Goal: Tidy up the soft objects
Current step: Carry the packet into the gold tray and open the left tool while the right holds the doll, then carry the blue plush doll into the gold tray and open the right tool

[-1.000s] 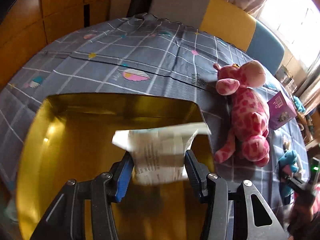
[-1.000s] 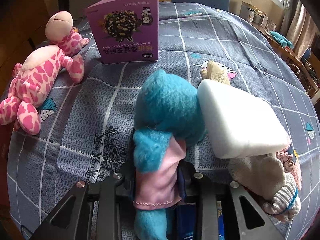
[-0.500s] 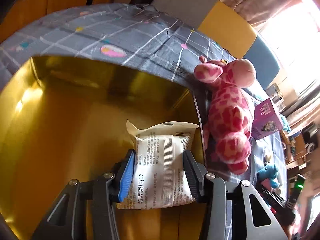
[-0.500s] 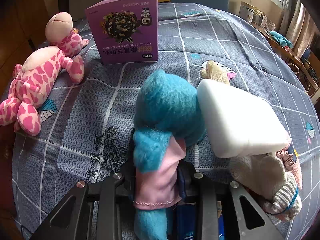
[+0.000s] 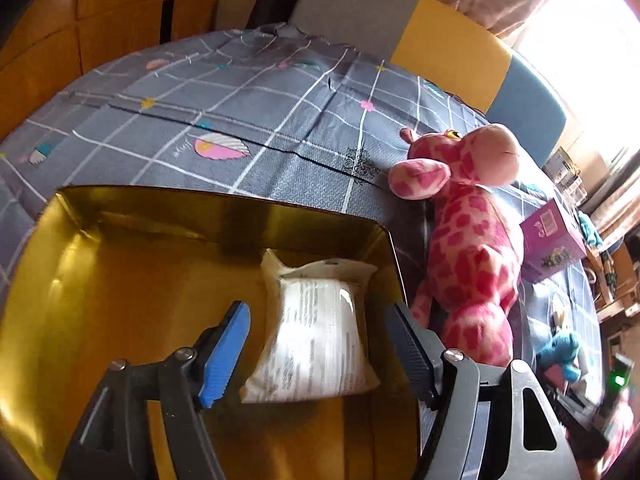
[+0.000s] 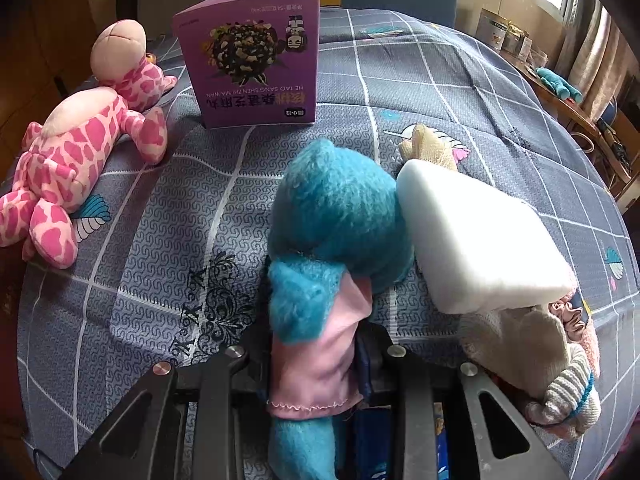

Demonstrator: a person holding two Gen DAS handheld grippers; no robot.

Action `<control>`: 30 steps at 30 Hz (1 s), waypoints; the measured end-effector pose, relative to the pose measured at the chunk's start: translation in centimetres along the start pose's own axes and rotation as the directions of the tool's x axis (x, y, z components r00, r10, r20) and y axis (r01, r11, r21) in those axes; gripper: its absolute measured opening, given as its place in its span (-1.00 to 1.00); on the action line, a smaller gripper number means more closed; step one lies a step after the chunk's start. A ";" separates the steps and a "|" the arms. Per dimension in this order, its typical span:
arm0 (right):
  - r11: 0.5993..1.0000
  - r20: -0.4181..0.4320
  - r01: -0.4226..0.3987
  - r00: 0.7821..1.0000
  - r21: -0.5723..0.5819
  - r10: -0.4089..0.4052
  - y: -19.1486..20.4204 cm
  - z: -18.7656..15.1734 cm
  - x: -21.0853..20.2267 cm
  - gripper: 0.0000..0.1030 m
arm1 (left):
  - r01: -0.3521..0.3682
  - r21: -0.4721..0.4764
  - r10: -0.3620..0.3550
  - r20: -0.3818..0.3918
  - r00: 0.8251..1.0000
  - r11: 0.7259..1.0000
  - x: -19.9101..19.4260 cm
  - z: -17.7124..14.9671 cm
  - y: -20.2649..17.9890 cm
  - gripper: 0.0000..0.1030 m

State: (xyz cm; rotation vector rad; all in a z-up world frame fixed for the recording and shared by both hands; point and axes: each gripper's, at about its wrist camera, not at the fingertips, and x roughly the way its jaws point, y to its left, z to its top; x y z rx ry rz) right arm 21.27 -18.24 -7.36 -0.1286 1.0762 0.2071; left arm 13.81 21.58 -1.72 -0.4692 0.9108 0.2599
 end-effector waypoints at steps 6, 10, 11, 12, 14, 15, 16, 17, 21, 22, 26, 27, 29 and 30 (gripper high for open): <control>1.000 0.020 0.021 1.000 -0.012 -0.021 0.3 -0.3 -0.2 -0.40 | -0.057 0.074 0.052 0.076 0.996 0.996 -5.0 -3.2 -0.1 0.58; 0.999 0.041 0.047 0.998 -0.019 -0.046 1.1 -0.7 -0.5 -0.42 | -0.071 0.099 0.059 0.124 0.990 0.992 -8.0 -5.9 -0.1 0.61; 0.998 0.047 0.054 0.998 -0.023 -0.053 1.3 -0.9 -0.6 -0.43 | -0.072 0.102 0.059 0.129 0.990 0.992 -8.5 -6.3 -0.2 0.61; 0.998 0.051 0.060 0.997 -0.027 -0.059 1.5 -1.0 -0.7 -0.45 | -0.072 0.105 0.058 0.131 0.990 0.992 -9.0 -6.8 -0.2 0.61; 0.997 0.053 0.070 0.996 -0.023 -0.068 1.7 -1.1 -0.8 -0.48 | -0.075 0.111 0.060 0.137 0.989 0.991 -9.8 -7.8 -0.3 0.61; 0.997 0.053 0.073 0.996 -0.020 -0.072 1.8 -1.2 -1.0 -0.50 | -0.078 0.115 0.061 0.139 0.988 0.990 -10.1 -8.2 -0.4 0.61; 0.997 0.054 0.074 0.996 -0.022 -0.073 2.0 -1.3 -1.1 -0.51 | -0.080 0.122 0.062 0.145 0.988 0.989 -10.5 -8.6 -0.5 0.63; 0.997 0.057 0.070 0.996 -0.026 -0.069 2.2 -1.4 -1.3 -0.52 | -0.084 0.125 0.065 0.151 0.986 0.989 -10.8 -8.9 -0.6 0.67; 0.998 0.068 0.045 0.997 -0.043 -0.042 3.4 -2.2 -2.2 -0.52 | -0.106 0.128 0.083 0.171 0.982 0.986 -11.6 -9.7 -0.6 0.76; 0.999 0.073 0.032 0.997 -0.042 -0.029 3.6 -2.2 -2.5 -0.52 | -0.111 0.128 0.088 0.173 0.981 0.986 -11.7 -9.8 -0.5 0.77; 0.999 0.090 -0.035 0.995 -0.032 0.037 4.5 -2.9 -4.3 -0.52 | -0.133 0.123 0.110 0.181 0.977 0.983 -12.0 -10.1 -0.2 0.77; 0.998 0.094 -0.056 0.994 -0.031 0.058 4.7 -2.9 -4.8 -0.52 | -0.138 0.121 0.114 0.185 0.976 0.983 -12.1 -10.2 -0.1 0.77; 0.995 0.105 -0.095 0.990 -0.038 0.098 5.7 -3.1 -6.0 -0.52 | -0.148 0.119 0.123 0.192 0.974 0.982 -12.2 -10.3 0.0 0.77; 0.992 0.109 -0.116 0.987 -0.043 0.120 6.2 -3.2 -6.4 -0.52 | -0.150 0.118 0.125 0.193 0.973 0.982 -12.2 -10.3 0.1 0.77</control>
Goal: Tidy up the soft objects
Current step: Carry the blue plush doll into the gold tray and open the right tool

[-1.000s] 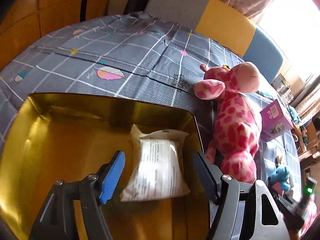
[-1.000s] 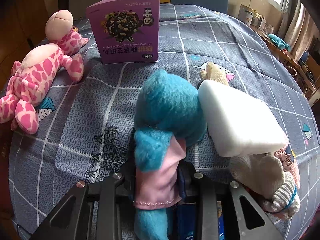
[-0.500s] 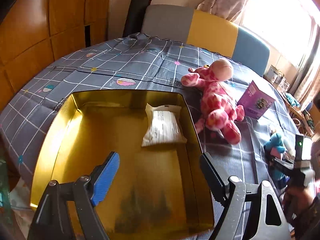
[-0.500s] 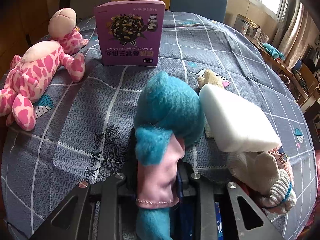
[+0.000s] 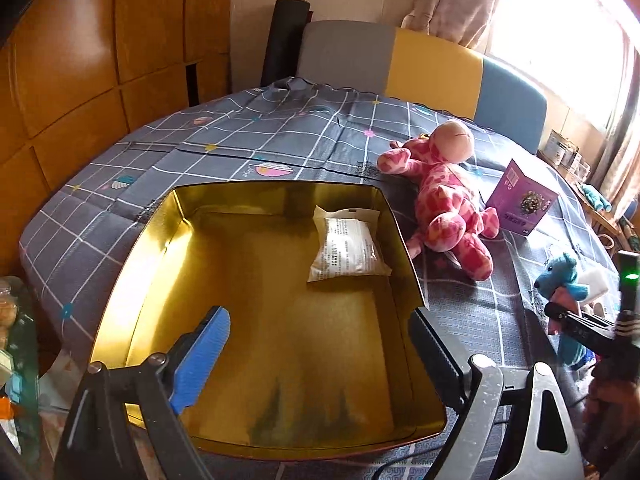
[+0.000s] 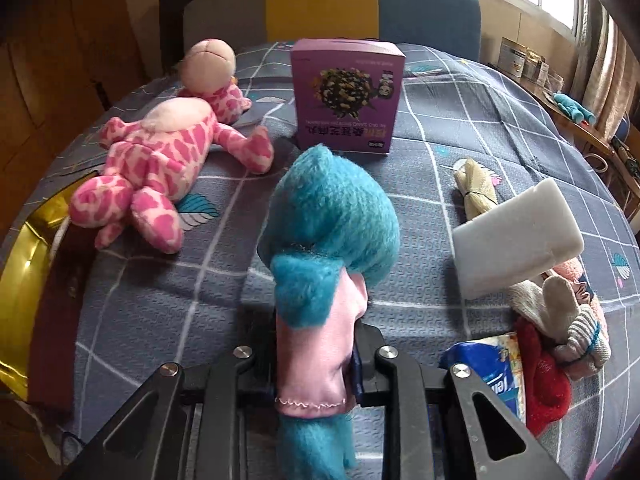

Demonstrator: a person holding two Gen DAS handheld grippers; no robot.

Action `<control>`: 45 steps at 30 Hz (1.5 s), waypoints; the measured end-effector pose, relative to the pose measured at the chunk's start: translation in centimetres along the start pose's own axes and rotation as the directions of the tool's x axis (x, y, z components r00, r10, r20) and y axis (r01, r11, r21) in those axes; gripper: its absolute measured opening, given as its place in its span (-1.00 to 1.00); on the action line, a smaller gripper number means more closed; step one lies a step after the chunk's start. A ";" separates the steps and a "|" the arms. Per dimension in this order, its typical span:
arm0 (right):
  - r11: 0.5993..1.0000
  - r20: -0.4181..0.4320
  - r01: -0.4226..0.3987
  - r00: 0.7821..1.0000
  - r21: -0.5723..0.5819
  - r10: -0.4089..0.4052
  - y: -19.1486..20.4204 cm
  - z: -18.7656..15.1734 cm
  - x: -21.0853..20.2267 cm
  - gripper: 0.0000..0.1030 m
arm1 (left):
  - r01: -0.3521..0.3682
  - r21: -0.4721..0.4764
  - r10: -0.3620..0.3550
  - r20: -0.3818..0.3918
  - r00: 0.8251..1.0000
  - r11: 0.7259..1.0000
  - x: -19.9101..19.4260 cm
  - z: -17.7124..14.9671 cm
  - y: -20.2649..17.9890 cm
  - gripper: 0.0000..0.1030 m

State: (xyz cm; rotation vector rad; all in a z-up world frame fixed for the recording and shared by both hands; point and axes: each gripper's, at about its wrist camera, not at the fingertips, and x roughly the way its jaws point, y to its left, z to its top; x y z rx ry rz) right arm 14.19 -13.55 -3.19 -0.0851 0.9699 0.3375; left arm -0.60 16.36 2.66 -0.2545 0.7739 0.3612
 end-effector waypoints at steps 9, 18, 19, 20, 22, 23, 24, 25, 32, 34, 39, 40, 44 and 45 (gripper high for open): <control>0.978 0.042 -0.190 0.980 -0.080 0.194 7.3 0.6 -3.8 -0.52 | -0.024 -0.029 0.025 0.025 0.999 0.999 -0.6 -0.3 1.3 0.78; 0.921 0.017 -0.347 0.935 -0.177 0.355 15.5 0.6 -6.0 -0.52 | -0.052 -0.073 0.055 0.033 0.998 0.996 -0.8 -0.6 3.4 0.82; 0.914 0.011 -0.361 0.929 -0.182 0.369 16.3 0.7 -6.1 -0.52 | -0.057 -0.079 0.060 0.033 0.998 0.995 -0.8 -0.7 3.7 0.82; 0.908 0.003 -0.374 0.924 -0.190 0.381 17.0 0.7 -6.1 -0.52 | -0.058 -0.084 0.061 0.034 0.998 0.995 -0.9 -0.6 3.9 0.82; 0.895 -0.014 -0.396 0.916 -0.206 0.402 18.6 0.8 -6.0 -0.52 | -0.067 -0.100 0.072 0.046 0.996 0.993 -1.1 -0.5 4.6 0.82; 0.888 -0.025 -0.408 0.911 -0.213 0.412 19.5 0.8 -6.0 -0.52 | -0.075 -0.108 0.081 0.051 0.995 0.991 -1.2 -0.3 5.0 0.82; 0.882 -0.037 -0.417 0.907 -0.218 0.420 20.4 0.7 -5.8 -0.52 | -0.082 -0.121 0.089 0.057 0.994 0.989 -1.3 -0.1 5.7 0.82; 0.879 -0.046 -0.421 0.905 -0.222 0.422 21.0 0.7 -5.6 -0.52 | -0.086 -0.131 0.094 0.061 0.994 0.988 -1.4 0.0 6.0 0.82; 0.897 -0.142 -0.384 0.922 -0.220 0.360 24.6 1.0 -1.9 -0.40 | -0.136 -0.215 0.156 0.077 0.985 0.967 -1.7 0.6 9.8 0.84; 0.904 -0.158 -0.373 0.925 -0.209 0.345 24.5 0.8 -1.1 -0.33 | -0.139 -0.224 0.160 0.074 0.984 0.965 -1.5 0.6 10.2 0.84; 0.905 -0.157 -0.378 0.923 -0.197 0.352 23.7 0.4 -1.1 -0.21 | -0.140 -0.207 0.156 0.063 0.986 0.968 -0.9 0.3 9.9 0.84; 0.903 -0.148 -0.381 0.923 -0.198 0.357 23.6 0.3 -1.3 -0.20 | -0.137 -0.202 0.152 0.059 0.987 0.970 -0.7 0.3 9.8 0.84; 0.900 -0.110 -0.391 0.920 -0.192 0.376 22.6 -0.2 -2.1 -0.20 | -0.129 -0.181 0.141 0.053 0.989 0.975 -0.6 0.1 9.2 0.84; 0.901 -0.099 -0.391 0.920 -0.189 0.378 22.3 -0.3 -2.4 -0.20 | -0.126 -0.175 0.138 0.055 0.989 0.976 -0.6 0.1 9.1 0.84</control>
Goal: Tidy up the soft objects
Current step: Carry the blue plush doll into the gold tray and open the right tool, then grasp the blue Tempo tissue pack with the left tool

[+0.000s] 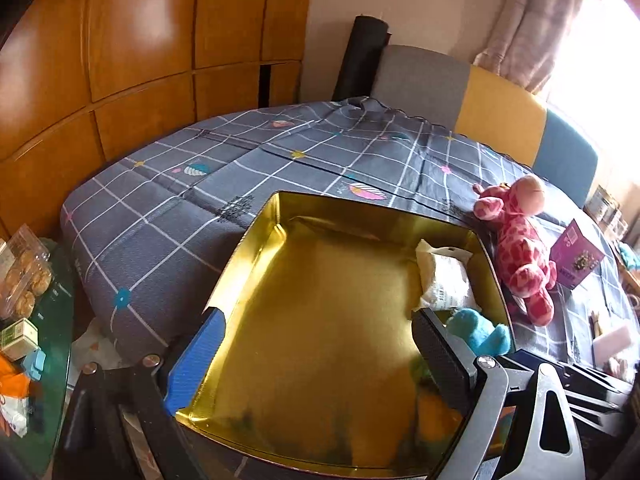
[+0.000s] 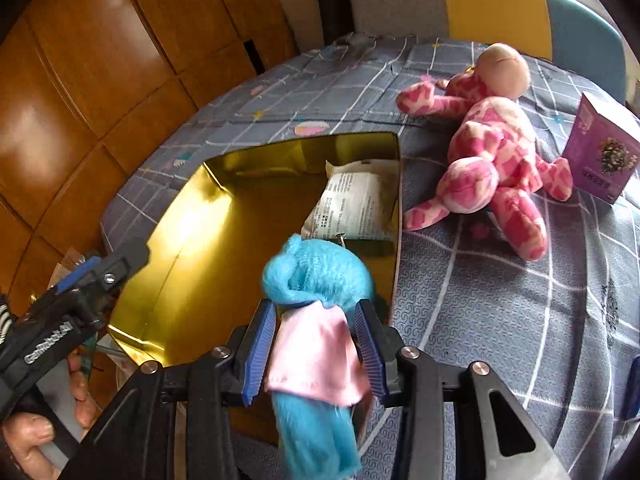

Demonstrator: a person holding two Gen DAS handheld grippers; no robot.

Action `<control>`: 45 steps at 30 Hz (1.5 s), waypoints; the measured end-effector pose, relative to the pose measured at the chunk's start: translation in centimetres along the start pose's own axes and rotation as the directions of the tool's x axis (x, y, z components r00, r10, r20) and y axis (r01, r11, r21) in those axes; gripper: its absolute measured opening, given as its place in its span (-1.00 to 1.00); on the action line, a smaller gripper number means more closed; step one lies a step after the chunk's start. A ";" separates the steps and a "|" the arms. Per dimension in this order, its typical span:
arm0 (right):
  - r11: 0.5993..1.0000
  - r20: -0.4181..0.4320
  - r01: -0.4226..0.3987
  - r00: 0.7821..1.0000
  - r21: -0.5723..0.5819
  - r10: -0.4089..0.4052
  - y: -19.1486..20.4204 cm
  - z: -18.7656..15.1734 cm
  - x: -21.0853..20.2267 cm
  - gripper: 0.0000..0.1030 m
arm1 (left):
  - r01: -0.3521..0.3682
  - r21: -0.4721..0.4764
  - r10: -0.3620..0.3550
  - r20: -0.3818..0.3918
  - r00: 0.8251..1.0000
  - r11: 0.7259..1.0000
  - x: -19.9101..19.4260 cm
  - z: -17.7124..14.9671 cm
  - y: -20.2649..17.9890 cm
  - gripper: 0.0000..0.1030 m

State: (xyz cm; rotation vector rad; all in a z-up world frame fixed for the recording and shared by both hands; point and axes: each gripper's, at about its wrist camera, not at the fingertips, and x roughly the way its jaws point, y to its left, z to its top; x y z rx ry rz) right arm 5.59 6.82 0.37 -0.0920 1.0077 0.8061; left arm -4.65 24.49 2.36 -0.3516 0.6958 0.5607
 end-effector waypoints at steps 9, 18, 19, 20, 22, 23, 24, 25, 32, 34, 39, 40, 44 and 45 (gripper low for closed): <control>0.996 0.093 0.073 0.993 0.055 -0.078 -2.2 -1.3 -4.3 -0.20 | 0.062 0.094 -0.065 0.026 0.998 0.994 -1.6 -0.4 -2.8 0.84; 0.980 0.152 0.181 0.970 0.079 -0.192 -5.3 -2.6 -7.5 -0.20 | 0.112 0.171 -0.121 0.042 0.992 0.979 -3.4 -0.7 -5.7 0.84; 0.978 0.156 0.189 0.967 0.085 -0.201 -5.7 -2.7 -7.8 -0.20 | 0.114 0.180 -0.124 0.044 0.991 0.977 -3.6 -0.8 -6.0 0.84; 0.976 0.160 0.197 0.964 0.092 -0.210 -6.1 -2.9 -8.1 -0.20 | 0.116 0.190 -0.127 0.045 0.991 0.975 -3.8 -0.8 -6.3 0.84; 0.971 0.166 0.215 0.959 0.103 -0.230 -6.9 -3.1 -8.6 -0.20 | 0.118 0.207 -0.131 0.047 0.990 0.971 -4.0 -0.9 -6.9 0.84; 0.969 0.166 0.222 0.957 0.112 -0.239 -7.3 -3.2 -8.8 -0.20 | 0.119 0.219 -0.133 0.049 0.990 0.968 -4.2 -0.9 -7.3 0.84; 0.966 0.167 0.228 0.955 0.123 -0.246 -7.8 -3.4 -9.1 -0.19 | 0.120 0.229 -0.135 0.051 0.989 0.966 -4.3 -1.0 -7.6 0.84; 0.963 0.168 0.234 0.952 0.132 -0.254 -8.3 -3.6 -9.4 -0.20 | 0.123 0.241 -0.139 0.051 0.989 0.963 -4.5 -1.0 -8.0 0.84; 0.932 0.170 0.295 0.928 0.209 -0.331 -12.5 -5.3 -11.9 -0.20 | 0.166 0.311 -0.186 0.035 0.982 0.936 -4.9 -1.3 -10.8 0.84; 0.919 0.164 0.316 0.919 0.236 -0.358 -14.0 -6.0 -12.8 -0.20 | 0.184 0.331 -0.204 0.024 0.979 0.925 -5.0 -1.4 -11.8 0.84; 0.858 0.135 0.390 0.881 0.334 -0.453 -18.5 -8.3 -15.8 -0.20 | 0.253 0.401 -0.273 -0.006 0.962 0.881 -5.3 -1.5 -15.2 0.84; 0.841 0.124 0.404 0.872 0.360 -0.473 -19.5 -8.9 -16.6 -0.20 | 0.270 0.414 -0.291 -0.015 0.957 0.869 -5.5 -1.6 -16.1 0.84; 0.761 0.085 0.466 0.827 0.452 -0.556 -23.0 -11.0 -20.0 -0.19 | 0.362 0.462 -0.367 -0.082 0.927 0.810 -5.4 -1.9 -19.9 0.84; 0.743 0.079 0.476 0.816 0.471 -0.573 -23.7 -11.5 -20.8 -0.19 | 0.390 0.472 -0.387 -0.110 0.916 0.790 -5.1 -2.0 -21.1 0.83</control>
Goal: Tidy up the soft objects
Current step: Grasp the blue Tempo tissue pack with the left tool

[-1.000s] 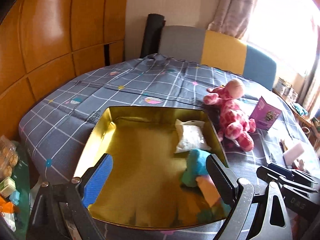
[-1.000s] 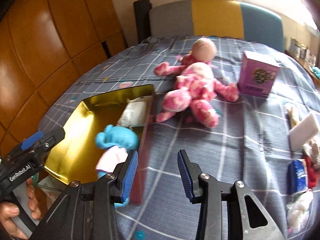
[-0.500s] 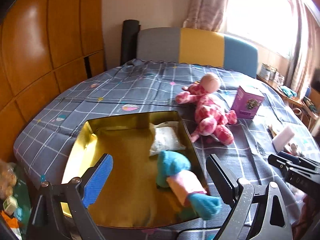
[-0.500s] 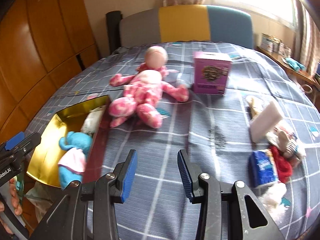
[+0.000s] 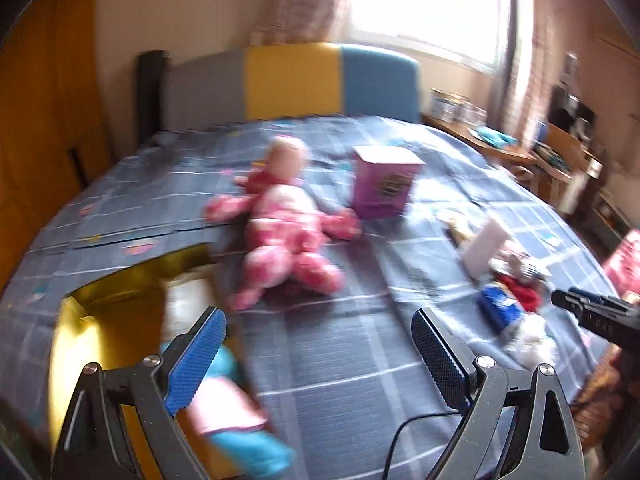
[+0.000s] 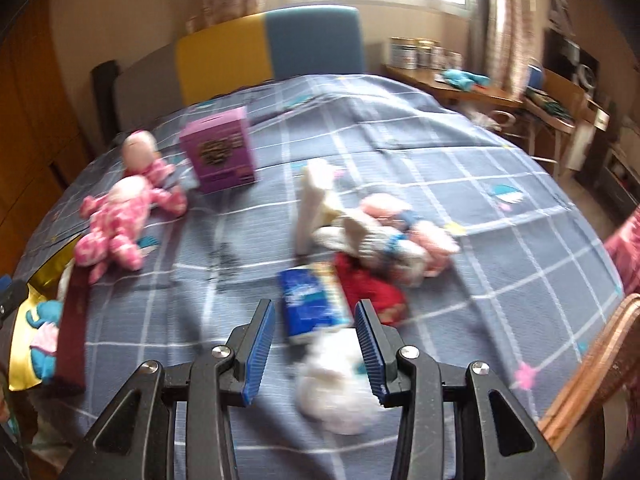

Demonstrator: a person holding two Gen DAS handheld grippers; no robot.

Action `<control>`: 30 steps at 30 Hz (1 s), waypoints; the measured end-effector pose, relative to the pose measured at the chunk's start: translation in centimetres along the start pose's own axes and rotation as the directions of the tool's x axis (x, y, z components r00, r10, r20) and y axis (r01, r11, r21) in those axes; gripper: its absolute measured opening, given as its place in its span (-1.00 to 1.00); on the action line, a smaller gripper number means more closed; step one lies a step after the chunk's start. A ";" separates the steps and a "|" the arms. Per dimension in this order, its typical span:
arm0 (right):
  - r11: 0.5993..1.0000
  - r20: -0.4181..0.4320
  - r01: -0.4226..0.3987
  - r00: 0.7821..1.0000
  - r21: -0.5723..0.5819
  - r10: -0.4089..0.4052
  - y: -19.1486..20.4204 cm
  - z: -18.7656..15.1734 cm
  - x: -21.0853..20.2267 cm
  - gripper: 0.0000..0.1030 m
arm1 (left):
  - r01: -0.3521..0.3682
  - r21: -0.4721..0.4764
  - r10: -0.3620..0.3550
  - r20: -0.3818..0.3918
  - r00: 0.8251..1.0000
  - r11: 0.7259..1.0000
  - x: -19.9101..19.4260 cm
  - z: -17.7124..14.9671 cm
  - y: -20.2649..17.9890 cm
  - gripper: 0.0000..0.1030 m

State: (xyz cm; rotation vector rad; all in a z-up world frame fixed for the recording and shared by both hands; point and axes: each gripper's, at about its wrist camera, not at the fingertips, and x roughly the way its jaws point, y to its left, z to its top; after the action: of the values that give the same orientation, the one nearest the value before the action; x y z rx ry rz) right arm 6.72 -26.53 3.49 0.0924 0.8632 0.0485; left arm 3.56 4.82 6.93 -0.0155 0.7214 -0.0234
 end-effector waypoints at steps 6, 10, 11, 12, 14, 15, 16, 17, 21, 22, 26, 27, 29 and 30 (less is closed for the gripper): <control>0.994 0.002 0.076 0.997 0.079 -0.076 -5.1 -0.1 -0.8 -0.19 | 0.191 0.058 -0.181 -0.146 0.973 0.980 5.0 0.9 -6.2 0.53; 0.990 -0.016 0.084 0.996 0.109 -0.083 -6.6 -0.7 -0.6 -0.19 | 0.276 0.056 -0.255 -0.245 0.936 0.960 8.2 0.8 -10.2 0.34; 0.990 -0.021 0.078 0.997 0.119 -0.076 -7.1 -0.9 -0.5 -0.19 | 0.295 0.055 -0.270 -0.270 0.924 0.954 9.1 0.8 -11.5 0.33; 0.989 -0.027 0.065 0.998 0.132 -0.062 -7.3 -0.9 -0.4 -0.19 | 0.306 0.054 -0.279 -0.282 0.918 0.950 9.5 0.6 -12.1 0.33; 0.988 -0.021 0.048 0.999 0.145 -0.045 -7.6 -0.9 -0.4 -0.19 | 0.321 0.056 -0.289 -0.312 0.905 0.945 10.9 0.5 -14.2 0.33; 0.988 -0.020 0.044 0.999 0.149 -0.041 -7.6 -0.9 -0.4 -0.19 | 0.326 0.056 -0.292 -0.323 0.900 0.944 11.4 0.4 -14.9 0.33; 0.988 -0.024 0.033 0.999 0.151 -0.030 -7.7 -0.9 -0.3 -0.19 | 0.335 0.055 -0.299 -0.338 0.893 0.941 11.9 0.4 -15.7 0.33; 0.988 -0.030 0.019 0.999 0.154 -0.015 -7.7 -0.9 -0.2 -0.19 | 0.347 0.050 -0.308 -0.354 0.883 0.937 12.6 0.3 -16.7 0.33; 0.981 -0.031 -0.022 0.999 0.192 0.028 -8.2 -1.1 0.0 -0.19 | 0.359 0.025 -0.321 -0.391 0.862 0.933 14.6 0.6 -19.1 0.37; 0.979 -0.027 -0.033 0.999 0.202 0.039 -8.4 -1.1 0.0 -0.19 | 0.355 0.020 -0.319 -0.399 0.860 0.934 15.0 0.7 -19.7 0.37; 0.969 -0.025 -0.070 0.997 0.236 0.078 -8.9 -1.2 0.1 -0.19 | 0.354 0.006 -0.316 -0.435 0.843 0.935 16.9 0.6 -21.9 0.37; 0.968 -0.024 -0.074 0.996 0.238 0.082 -8.9 -1.2 0.1 -0.19 | 0.353 0.004 -0.316 -0.438 0.841 0.935 17.2 0.6 -22.4 0.37; 0.969 -0.026 -0.078 0.996 0.236 0.086 -8.8 -1.2 0.1 -0.19 | 0.342 0.004 -0.305 -0.444 0.843 0.940 18.0 0.7 -23.3 0.37; 0.969 -0.030 -0.083 0.995 0.232 0.092 -8.8 -1.2 0.2 -0.19 | 0.338 0.002 -0.301 -0.446 0.843 0.941 18.4 0.7 -23.5 0.37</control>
State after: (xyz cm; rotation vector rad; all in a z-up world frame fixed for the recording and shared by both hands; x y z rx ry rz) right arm 5.96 -35.16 1.67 0.3489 0.9030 0.0327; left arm 17.45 -19.15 -4.11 -0.0549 1.1674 -0.3897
